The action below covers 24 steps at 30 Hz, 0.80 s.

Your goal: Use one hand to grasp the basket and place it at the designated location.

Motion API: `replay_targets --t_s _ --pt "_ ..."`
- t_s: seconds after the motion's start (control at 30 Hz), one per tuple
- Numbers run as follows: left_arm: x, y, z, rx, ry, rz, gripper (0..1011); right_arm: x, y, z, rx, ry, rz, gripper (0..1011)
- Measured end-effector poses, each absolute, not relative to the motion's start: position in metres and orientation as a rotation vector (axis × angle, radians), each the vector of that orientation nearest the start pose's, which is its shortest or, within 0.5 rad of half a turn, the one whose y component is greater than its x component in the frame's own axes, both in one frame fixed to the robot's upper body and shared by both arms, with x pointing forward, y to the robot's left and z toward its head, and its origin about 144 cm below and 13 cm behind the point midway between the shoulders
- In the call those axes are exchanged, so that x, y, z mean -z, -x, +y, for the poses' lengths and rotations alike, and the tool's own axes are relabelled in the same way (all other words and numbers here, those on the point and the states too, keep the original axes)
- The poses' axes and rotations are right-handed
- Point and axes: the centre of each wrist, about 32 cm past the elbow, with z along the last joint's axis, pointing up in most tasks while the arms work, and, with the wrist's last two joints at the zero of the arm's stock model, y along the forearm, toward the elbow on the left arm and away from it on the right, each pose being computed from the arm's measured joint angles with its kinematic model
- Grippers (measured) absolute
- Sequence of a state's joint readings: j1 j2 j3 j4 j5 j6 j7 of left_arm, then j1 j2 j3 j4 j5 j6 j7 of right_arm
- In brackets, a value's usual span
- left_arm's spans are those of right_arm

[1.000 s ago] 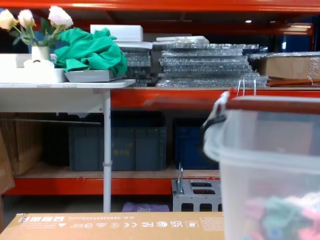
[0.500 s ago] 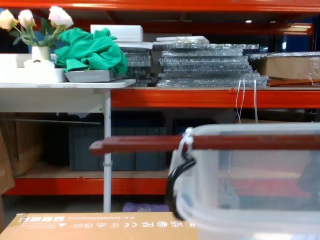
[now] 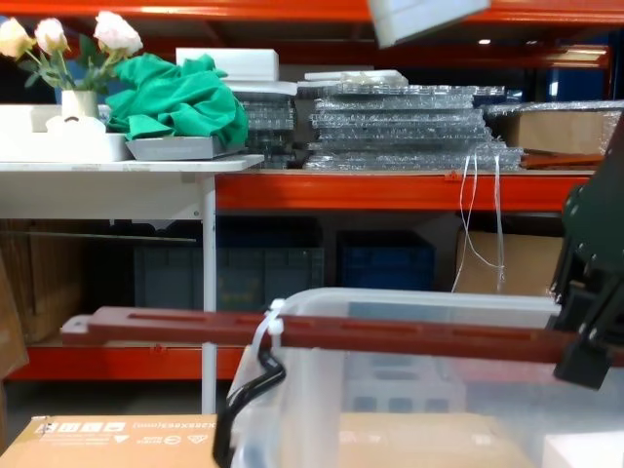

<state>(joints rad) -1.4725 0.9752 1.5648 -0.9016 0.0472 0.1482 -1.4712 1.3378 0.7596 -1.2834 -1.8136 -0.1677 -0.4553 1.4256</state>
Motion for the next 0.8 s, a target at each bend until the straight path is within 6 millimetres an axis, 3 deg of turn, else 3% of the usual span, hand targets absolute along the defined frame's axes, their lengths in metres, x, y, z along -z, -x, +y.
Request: replay_targets --t_s 0.8 --pt "-1.396 -0.616 0.496 -0.178 -1.629 0.165 0 -1.402 -0.493 -0.131 -0.916 1.095 -1.449 234"
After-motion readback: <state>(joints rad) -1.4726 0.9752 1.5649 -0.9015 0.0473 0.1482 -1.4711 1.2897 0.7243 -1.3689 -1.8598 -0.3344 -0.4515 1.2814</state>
